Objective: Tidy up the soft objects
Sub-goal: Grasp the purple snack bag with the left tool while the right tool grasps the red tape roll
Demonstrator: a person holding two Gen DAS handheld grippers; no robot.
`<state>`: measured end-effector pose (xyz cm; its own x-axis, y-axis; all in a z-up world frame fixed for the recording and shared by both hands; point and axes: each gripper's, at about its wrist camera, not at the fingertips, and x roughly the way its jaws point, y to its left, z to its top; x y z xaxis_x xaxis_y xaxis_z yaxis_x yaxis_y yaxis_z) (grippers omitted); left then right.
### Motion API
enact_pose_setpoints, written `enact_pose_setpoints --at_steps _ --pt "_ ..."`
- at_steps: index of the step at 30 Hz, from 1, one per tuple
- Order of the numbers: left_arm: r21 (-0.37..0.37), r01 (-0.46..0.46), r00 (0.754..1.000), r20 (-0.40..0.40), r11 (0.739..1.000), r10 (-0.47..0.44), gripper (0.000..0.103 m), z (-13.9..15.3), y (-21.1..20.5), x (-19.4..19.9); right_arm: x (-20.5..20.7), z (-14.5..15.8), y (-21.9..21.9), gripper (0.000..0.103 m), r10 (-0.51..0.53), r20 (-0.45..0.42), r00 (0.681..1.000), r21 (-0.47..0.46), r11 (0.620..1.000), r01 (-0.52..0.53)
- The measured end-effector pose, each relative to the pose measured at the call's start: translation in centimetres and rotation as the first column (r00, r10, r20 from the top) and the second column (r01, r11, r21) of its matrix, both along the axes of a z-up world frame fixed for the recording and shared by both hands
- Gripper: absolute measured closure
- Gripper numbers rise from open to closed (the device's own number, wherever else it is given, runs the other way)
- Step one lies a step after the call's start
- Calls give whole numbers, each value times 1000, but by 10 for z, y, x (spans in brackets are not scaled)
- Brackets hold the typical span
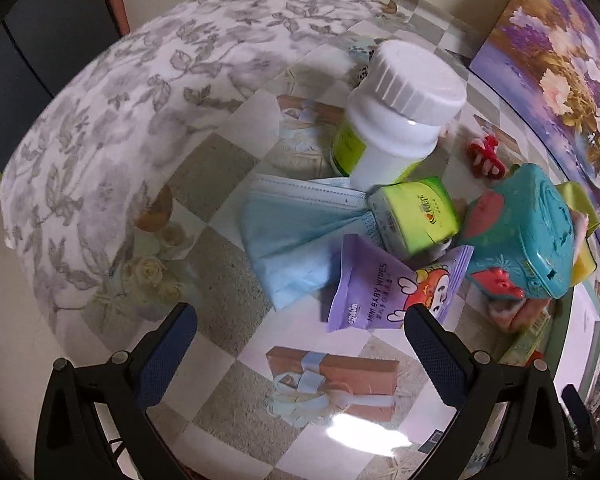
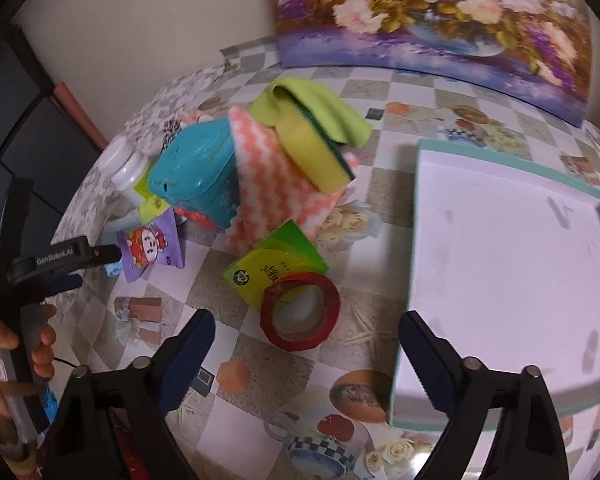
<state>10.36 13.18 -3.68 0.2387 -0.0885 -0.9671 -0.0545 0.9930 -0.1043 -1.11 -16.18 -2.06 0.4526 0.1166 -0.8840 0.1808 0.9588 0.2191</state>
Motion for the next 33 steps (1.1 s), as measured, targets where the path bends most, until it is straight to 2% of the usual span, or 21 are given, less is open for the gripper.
enact_pose_setpoints --at_steps 5,11,16,31,32,33 --pt "-43 35 999 -13 998 -36 0 -4 -9 6 6 -10 6 17 33 -34 999 1 999 -33" --pt "-31 99 995 -8 995 -99 0 -2 -35 15 15 -18 13 20 71 -55 996 -2 997 -71" --pt "8 142 990 -23 990 -141 0 -5 -65 22 20 -23 13 24 73 -72 995 10 997 -73" --pt "82 129 989 -88 988 -122 0 -48 -107 54 36 -40 9 26 74 -111 991 41 997 -70" --pt "84 131 988 -90 988 -124 2 -49 -106 55 36 -39 9 26 74 -113 991 44 997 -70" --pt "84 132 988 -90 988 -124 3 -51 -107 57 37 -40 9 32 76 -116 990 46 996 -71"
